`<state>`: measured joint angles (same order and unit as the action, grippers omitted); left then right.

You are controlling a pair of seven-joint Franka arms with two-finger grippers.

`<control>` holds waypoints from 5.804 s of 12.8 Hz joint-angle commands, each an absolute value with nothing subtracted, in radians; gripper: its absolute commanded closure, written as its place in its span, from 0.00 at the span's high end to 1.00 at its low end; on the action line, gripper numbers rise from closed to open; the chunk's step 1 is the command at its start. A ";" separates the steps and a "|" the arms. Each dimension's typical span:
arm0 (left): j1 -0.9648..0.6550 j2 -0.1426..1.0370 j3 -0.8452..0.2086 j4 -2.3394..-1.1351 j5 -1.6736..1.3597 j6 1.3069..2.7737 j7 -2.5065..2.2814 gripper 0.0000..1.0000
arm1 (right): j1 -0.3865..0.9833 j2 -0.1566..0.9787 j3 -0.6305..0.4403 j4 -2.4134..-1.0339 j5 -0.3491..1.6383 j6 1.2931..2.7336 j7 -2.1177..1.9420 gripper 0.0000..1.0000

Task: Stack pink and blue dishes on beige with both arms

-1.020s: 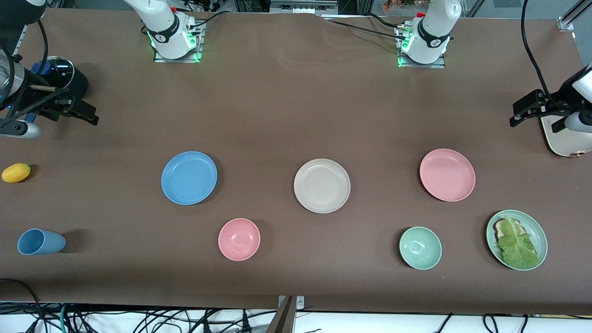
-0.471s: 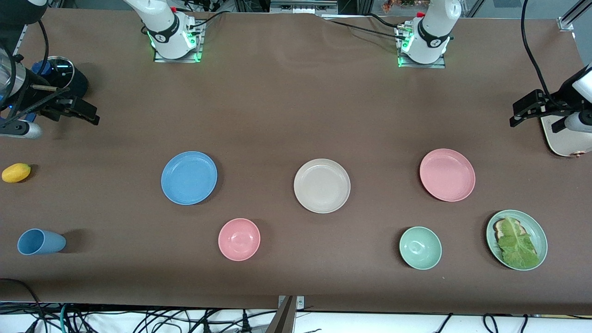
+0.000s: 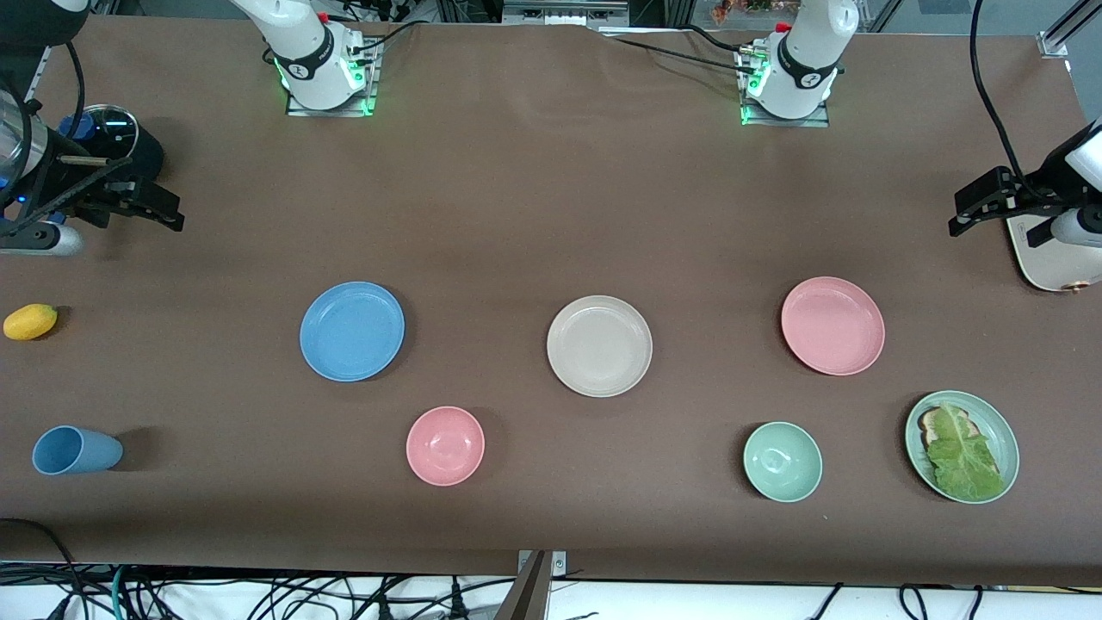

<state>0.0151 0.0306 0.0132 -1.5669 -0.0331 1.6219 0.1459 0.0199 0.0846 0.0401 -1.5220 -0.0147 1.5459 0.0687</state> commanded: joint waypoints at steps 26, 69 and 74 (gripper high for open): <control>0.009 0.049 0.006 -1.539 -0.011 1.618 0.155 1.00 | 0.025 0.077 0.046 -1.509 -0.025 1.555 0.025 1.00; 0.074 0.525 -0.011 -1.787 0.066 2.031 0.031 0.00 | 0.051 0.382 0.044 -1.516 -0.014 1.778 0.025 1.00; 0.072 0.520 -0.080 -1.603 0.018 1.780 -0.020 0.00 | 0.060 0.448 0.046 -1.523 -0.005 1.790 0.025 1.00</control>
<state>0.0707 0.5249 -0.0640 -1.6801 0.0384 1.8848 -0.0089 0.0589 0.4387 0.0433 -1.5252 -0.0164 1.7871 0.0340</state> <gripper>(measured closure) 0.943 0.000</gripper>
